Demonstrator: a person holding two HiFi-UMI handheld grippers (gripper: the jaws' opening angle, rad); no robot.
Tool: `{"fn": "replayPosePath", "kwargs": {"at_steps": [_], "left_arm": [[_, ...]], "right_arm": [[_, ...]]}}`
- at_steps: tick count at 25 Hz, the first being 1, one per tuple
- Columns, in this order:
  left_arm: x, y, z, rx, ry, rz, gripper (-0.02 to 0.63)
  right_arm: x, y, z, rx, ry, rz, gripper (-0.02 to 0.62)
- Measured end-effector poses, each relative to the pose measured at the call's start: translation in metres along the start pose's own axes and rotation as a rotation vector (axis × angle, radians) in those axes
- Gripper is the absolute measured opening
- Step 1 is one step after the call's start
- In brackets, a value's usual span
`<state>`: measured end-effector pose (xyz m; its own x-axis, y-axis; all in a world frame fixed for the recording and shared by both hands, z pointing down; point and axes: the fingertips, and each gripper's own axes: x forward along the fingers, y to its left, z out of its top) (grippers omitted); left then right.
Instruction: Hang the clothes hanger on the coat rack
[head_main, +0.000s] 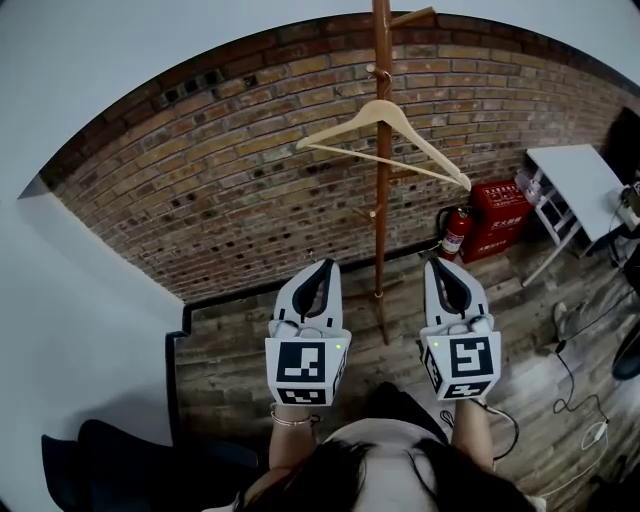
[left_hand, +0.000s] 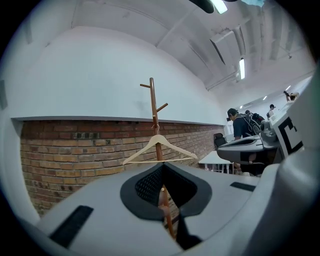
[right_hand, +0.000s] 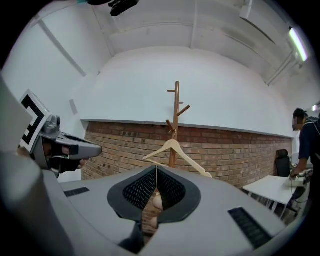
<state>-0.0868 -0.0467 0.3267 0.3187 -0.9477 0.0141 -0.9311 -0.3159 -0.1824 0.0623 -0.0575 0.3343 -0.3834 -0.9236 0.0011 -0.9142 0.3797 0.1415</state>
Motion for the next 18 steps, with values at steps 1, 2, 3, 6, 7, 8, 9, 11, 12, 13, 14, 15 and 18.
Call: {"fn": "replayPosePath", "kwargs": {"at_steps": [1,2,3,6,7,8,9,11,12,13,14,15,18], "left_arm": [[-0.006,-0.003,-0.002,-0.003,0.0,-0.005,0.011],[-0.012,-0.007,-0.003,-0.006,0.0,-0.012,0.011],[-0.018,-0.01,-0.004,-0.011,-0.002,-0.018,0.011],[-0.036,-0.015,-0.003,-0.057,-0.013,-0.038,0.011],[-0.041,-0.016,-0.003,-0.069,-0.016,-0.043,0.011],[-0.046,-0.018,-0.002,-0.077,-0.016,-0.048,0.011],[-0.052,-0.02,-0.002,-0.079,-0.015,-0.051,0.011],[-0.061,-0.025,-0.002,-0.076,-0.013,-0.058,0.011],[-0.065,-0.028,-0.002,-0.074,-0.012,-0.062,0.011],[-0.069,-0.031,-0.002,-0.072,-0.011,-0.066,0.011],[-0.073,-0.034,-0.003,-0.071,-0.009,-0.07,0.011],[-0.077,-0.036,-0.003,-0.071,-0.008,-0.072,0.011],[-0.088,-0.042,-0.005,-0.071,-0.002,-0.075,0.011]], "right_arm": [[-0.006,0.005,-0.003,0.006,0.006,0.006,0.04],[-0.012,0.01,-0.006,0.011,0.012,0.01,0.04],[-0.019,0.015,-0.007,0.014,0.015,0.013,0.04],[-0.035,0.025,-0.007,0.037,0.014,0.013,0.04],[-0.04,0.027,-0.005,0.05,0.01,0.013,0.04],[-0.045,0.029,-0.004,0.062,0.007,0.013,0.04],[-0.051,0.031,-0.003,0.07,0.005,0.011,0.04],[-0.061,0.034,-0.003,0.065,0.008,-0.001,0.04],[-0.066,0.035,-0.004,0.057,0.012,-0.007,0.04],[-0.071,0.038,-0.005,0.05,0.016,-0.008,0.04],[-0.075,0.041,-0.006,0.048,0.018,-0.006,0.04],[-0.079,0.044,-0.007,0.048,0.021,-0.002,0.039],[-0.091,0.05,-0.009,0.042,0.026,0.0,0.038]]}}
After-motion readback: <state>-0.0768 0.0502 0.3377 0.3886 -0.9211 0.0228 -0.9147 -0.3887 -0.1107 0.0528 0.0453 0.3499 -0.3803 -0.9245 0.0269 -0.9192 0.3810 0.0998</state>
